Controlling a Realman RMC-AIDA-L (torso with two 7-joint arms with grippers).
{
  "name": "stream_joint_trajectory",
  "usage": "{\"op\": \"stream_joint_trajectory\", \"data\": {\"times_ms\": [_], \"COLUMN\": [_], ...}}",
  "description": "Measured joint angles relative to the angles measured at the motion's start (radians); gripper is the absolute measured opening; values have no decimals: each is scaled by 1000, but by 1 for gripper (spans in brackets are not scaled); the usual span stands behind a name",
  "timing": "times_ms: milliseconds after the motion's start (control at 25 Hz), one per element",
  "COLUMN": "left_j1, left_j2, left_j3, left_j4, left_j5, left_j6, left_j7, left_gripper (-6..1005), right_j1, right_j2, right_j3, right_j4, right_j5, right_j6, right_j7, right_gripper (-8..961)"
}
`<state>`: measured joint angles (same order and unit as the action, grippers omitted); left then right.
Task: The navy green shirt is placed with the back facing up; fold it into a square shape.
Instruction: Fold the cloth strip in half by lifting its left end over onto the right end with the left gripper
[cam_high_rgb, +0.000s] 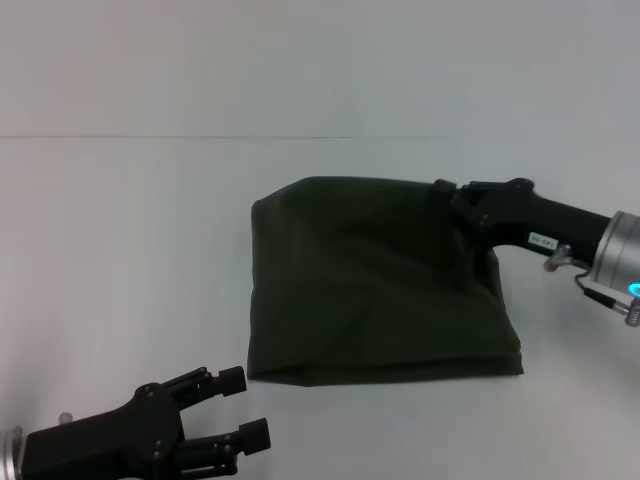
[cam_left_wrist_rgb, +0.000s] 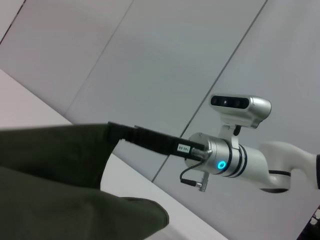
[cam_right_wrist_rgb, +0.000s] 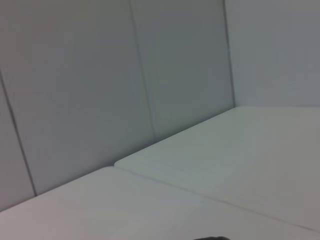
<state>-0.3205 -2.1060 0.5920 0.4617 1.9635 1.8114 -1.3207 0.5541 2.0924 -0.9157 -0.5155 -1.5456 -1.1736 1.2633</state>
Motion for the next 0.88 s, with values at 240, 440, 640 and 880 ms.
{"op": "stream_joint_trajectory", "data": {"times_ms": [240,440,640,880], "left_j1": [-2,-2,-2,-2], "left_j2": [0,0,0,-1], "left_j3": [0,0,0,0], "left_j4": [0,0,0,0], "left_j5": [0,0,0,2], "left_j6": [-1,-1,-1,-1], "left_j7": [-3,-4,-4,-7], "left_gripper": [938,937,937,938], "right_j1": [-22,-13,31,73], "right_j2": [0,0,0,2], "right_j3": [120,160,154,137], "right_j4": [13,22,52,78], "right_j5": [40,40,35,29], "right_j6": [13,61,137,240], "right_j7": [1,0,-13,-21], "right_gripper": [83,96,108,124]}}
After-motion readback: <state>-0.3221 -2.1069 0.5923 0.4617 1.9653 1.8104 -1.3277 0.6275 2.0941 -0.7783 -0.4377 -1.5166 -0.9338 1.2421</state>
